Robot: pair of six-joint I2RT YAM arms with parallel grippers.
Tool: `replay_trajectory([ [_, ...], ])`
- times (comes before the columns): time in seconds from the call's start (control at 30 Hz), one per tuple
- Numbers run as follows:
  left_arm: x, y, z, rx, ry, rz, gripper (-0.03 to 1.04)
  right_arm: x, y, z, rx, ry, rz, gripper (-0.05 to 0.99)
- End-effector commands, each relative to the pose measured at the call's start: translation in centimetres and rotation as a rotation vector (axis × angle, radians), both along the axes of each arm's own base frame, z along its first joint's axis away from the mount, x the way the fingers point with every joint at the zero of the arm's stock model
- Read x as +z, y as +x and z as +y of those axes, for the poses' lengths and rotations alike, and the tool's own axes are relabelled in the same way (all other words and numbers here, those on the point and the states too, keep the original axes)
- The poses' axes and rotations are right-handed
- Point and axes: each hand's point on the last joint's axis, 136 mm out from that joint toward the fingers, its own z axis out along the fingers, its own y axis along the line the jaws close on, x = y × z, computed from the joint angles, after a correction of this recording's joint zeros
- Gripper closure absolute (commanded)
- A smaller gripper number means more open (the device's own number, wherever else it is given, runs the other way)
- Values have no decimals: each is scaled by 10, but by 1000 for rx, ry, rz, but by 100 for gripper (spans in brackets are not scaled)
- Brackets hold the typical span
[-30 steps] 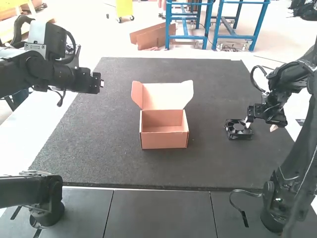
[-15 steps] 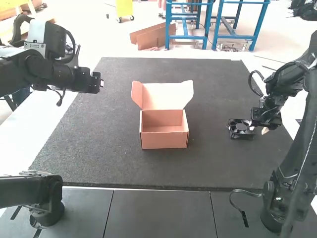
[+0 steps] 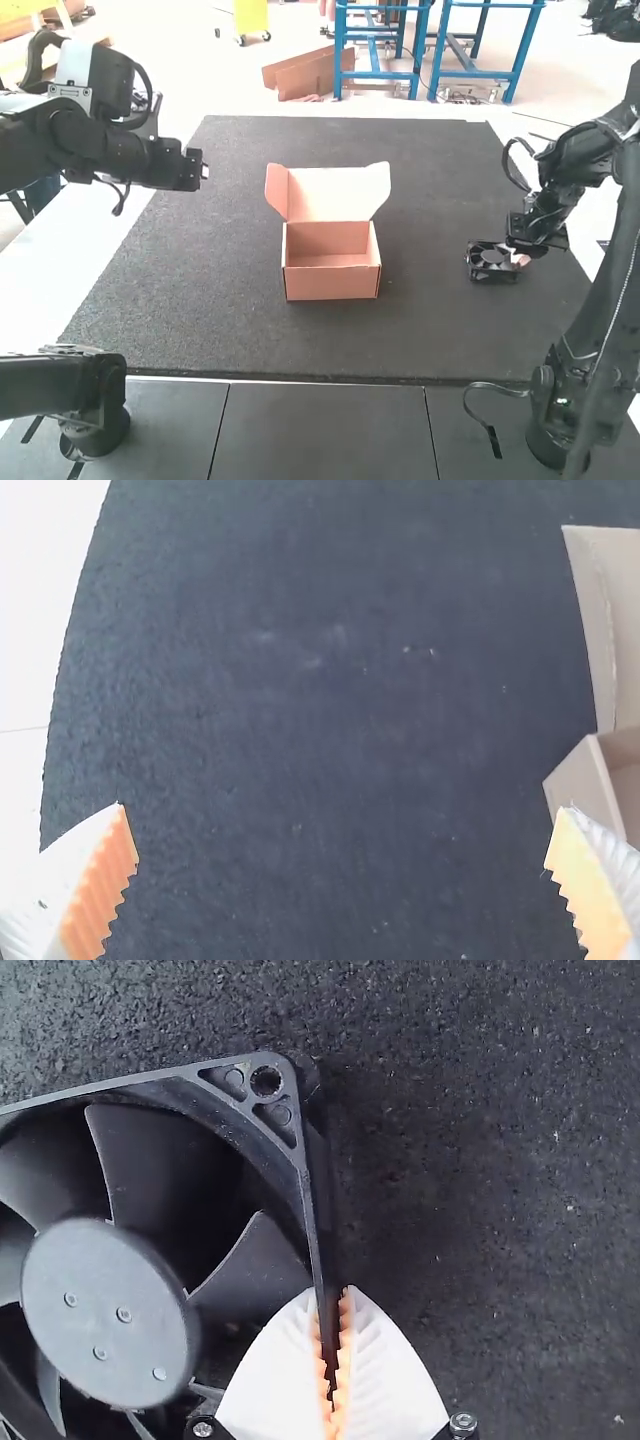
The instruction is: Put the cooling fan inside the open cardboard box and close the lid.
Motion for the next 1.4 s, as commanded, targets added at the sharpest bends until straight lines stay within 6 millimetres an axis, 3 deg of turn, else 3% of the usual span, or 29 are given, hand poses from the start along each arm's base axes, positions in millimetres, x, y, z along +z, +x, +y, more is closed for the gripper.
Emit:
replay_trajectory([
  [0.0,12,1,-4,-12,-26,-20,4,54,23,8,19,27,-158,95],
  [0.17,4,-4,-3,-14,-19,5,4,115,22,17,-55,65,-299,94],
  [0.47,-2,-7,-2,-33,8,14,4,194,-21,39,-101,151,-416,94],
  [0.77,-9,-8,-2,-63,48,17,4,221,-70,93,-15,247,-341,94],
  [1.1,-17,-14,-1,-69,52,35,4,241,-100,166,106,351,-275,94],
  [1.37,-15,-24,1,-66,55,36,4,234,-118,223,235,376,-213,94],
])
